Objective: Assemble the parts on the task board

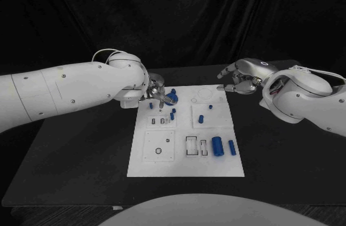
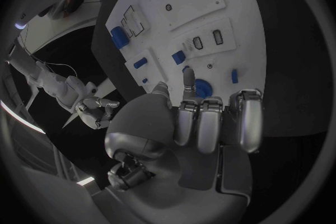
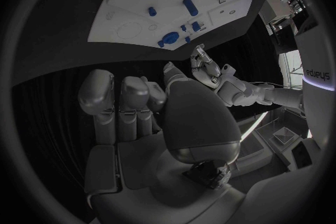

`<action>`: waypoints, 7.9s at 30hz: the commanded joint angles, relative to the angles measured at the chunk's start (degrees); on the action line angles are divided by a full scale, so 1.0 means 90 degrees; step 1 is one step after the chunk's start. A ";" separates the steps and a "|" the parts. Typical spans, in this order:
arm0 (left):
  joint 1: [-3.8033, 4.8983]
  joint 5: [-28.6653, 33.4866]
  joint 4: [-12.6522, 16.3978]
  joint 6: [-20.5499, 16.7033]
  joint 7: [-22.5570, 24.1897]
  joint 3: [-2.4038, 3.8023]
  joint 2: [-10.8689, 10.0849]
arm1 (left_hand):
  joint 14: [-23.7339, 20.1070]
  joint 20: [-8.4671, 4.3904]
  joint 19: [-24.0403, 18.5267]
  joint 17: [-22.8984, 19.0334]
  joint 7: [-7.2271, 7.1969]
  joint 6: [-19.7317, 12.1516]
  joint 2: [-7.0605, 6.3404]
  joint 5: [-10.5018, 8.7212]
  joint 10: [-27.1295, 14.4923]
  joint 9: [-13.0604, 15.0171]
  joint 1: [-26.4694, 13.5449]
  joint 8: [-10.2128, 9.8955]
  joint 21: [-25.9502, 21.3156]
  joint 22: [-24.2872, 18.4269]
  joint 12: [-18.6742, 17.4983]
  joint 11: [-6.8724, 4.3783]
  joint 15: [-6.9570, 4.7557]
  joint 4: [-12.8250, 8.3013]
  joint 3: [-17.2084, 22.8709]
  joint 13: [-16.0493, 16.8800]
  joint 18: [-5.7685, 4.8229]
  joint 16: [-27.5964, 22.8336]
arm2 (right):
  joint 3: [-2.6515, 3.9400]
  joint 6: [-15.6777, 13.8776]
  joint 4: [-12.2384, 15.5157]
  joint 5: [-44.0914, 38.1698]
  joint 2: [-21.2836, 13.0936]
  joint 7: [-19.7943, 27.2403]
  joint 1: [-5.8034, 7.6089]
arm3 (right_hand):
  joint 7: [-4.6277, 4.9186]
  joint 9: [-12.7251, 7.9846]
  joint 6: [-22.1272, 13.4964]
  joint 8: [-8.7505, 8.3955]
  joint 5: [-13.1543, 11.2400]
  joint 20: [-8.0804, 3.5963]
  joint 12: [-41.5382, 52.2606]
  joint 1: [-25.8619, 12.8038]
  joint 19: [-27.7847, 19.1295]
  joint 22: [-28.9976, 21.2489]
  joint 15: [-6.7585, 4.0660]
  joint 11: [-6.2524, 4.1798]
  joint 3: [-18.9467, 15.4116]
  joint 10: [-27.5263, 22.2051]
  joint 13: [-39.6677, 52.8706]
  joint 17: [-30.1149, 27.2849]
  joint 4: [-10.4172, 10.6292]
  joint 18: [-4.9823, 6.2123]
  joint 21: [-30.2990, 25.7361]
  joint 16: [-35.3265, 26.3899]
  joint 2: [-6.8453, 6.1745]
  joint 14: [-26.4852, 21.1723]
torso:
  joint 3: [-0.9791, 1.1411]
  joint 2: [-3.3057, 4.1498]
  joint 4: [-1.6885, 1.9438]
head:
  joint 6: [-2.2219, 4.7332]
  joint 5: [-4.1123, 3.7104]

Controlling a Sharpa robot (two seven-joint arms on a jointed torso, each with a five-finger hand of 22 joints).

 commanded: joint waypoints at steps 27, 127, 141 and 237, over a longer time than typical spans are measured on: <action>-0.0248 -0.0014 -0.0502 0.0262 -0.0020 0.0006 0.0456 | 0.0684 -0.0048 -0.0151 0.1674 -0.0024 -0.0038 -0.0015 0.0039 0.0665 0.0148 0.0035 -0.0187 -0.0087 0.0496 0.0016 -0.0067 -0.0054 -0.0122 0.0228 0.1667 -0.0037 0.0017 | 0.0005 -0.0050 -0.0034 -0.0009 0.0017 0.0045 -0.0104 | 0.0016 -0.0010 0.0056 0.0037 0.0031 0.0021 -0.0042 -0.0003 -0.0013 0.0873 0.0055 -0.0002 -0.0033 -0.0051 -0.0025 0.0006 0.0003 -0.0041 0.0026 0.0027 0.0081 0.0109 | 0.0009 -0.0001 0.0011 | 0.0002 0.0082; -0.0602 -0.0014 -0.0793 0.0311 0.0409 0.0005 0.0622 | 0.0684 -0.0149 -0.0215 0.1674 -0.0137 0.0374 -0.0718 0.0751 0.0665 0.0964 -0.0462 -0.1097 -0.0299 0.0522 0.0016 -0.0174 -0.0155 -0.1626 0.2935 0.1667 -0.0007 0.0017 | 0.0005 0.0090 -0.0117 -0.0009 0.0079 0.0077 -0.0195 | 0.0040 -0.0040 0.0125 0.0060 0.0047 0.0029 -0.0269 -0.0009 -0.0049 0.0834 0.0067 0.0015 -0.0069 -0.0117 -0.0244 -0.0129 0.0014 -0.0013 -0.0153 -0.0076 0.0123 0.0087 | 0.0025 -0.0006 0.0012 | 0.0002 0.0084; -0.0604 -0.0014 -0.0729 0.0156 0.0381 0.0005 0.0432 | 0.0684 -0.0160 -0.0195 0.1674 -0.0139 0.0440 -0.0990 0.1229 0.0665 0.1351 -0.0985 -0.1200 -0.0351 0.0575 0.0016 -0.0186 -0.0168 -0.2183 0.4187 0.1667 -0.0006 0.0017 | 0.0005 0.0129 -0.0131 -0.0009 0.0085 0.0066 -0.0207 | 0.0049 -0.0054 0.0139 0.0061 0.0046 0.0034 -0.0442 0.0007 -0.0063 0.0822 0.0074 0.0023 -0.0075 -0.0178 -0.0403 -0.0170 0.0008 -0.0006 -0.0207 -0.0113 0.0141 0.0071 | 0.0025 -0.0007 0.0014 | 0.0002 0.0082; -0.0871 0.0598 -0.0325 -0.0739 0.0070 0.0003 -0.0120 | 0.0684 -0.0220 -0.0142 0.1674 -0.0142 0.0655 -0.0957 0.1288 0.0665 0.1526 -0.1502 -0.1550 -0.0461 0.0574 0.0016 -0.0219 -0.0224 -0.2464 0.4877 0.1667 0.0003 0.0017 | 0.0006 0.0351 -0.0156 -0.0009 0.0067 0.0051 -0.0324 | 0.0060 -0.0114 0.0156 0.0049 0.0045 0.0049 -0.1032 0.0044 -0.0076 0.0812 0.0087 0.0037 -0.0118 -0.0357 -0.0933 -0.0242 0.0001 0.0001 -0.0259 -0.0167 0.0174 0.0057 | 0.0015 -0.0009 0.0016 | 0.0002 0.0260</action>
